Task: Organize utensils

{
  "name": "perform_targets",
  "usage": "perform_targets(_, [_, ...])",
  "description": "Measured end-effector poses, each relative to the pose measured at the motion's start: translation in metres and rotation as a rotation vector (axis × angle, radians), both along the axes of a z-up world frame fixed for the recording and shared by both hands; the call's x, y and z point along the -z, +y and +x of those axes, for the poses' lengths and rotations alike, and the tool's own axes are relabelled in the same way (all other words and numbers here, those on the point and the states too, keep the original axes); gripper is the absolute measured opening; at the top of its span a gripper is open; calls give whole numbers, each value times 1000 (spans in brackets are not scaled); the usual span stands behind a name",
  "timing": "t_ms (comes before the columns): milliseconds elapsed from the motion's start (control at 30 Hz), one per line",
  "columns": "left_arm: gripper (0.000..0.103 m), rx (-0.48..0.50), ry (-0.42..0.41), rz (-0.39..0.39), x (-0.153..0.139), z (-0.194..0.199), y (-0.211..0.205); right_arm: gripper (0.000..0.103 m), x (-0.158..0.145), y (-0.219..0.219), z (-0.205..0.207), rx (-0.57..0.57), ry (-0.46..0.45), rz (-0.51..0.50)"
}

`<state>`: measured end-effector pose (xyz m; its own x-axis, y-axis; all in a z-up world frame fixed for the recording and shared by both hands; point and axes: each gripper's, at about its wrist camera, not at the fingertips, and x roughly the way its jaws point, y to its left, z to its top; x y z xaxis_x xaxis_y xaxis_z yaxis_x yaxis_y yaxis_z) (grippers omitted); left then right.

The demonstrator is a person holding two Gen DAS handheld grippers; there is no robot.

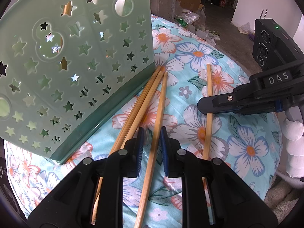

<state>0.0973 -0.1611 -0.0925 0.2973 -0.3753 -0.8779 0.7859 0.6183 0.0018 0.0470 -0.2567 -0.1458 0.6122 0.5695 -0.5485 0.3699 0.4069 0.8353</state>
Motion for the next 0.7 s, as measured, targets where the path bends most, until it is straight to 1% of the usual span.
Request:
perform_targets(267, [16, -5, 3, -4, 0, 0, 0, 10, 3, -2, -1, 3, -5, 8])
perform_targets(400, [16, -15, 8, -9, 0, 4, 3, 10, 1, -6, -7, 10, -23, 4])
perform_targets(500, [12, -13, 6, -9, -2, 6, 5, 10, -4, -10, -12, 22, -36, -5])
perform_targets(533, [9, -29, 1, -18, -3, 4, 5, 10, -6, -12, -14, 26, -41, -9])
perform_targets(600, [9, -28, -7, -16, -6, 4, 5, 10, -12, -14, -17, 32, -55, -21])
perform_targets(700, [6, -27, -13, -25, -13, 4, 7, 9, -23, -19, -21, 38, -80, -50])
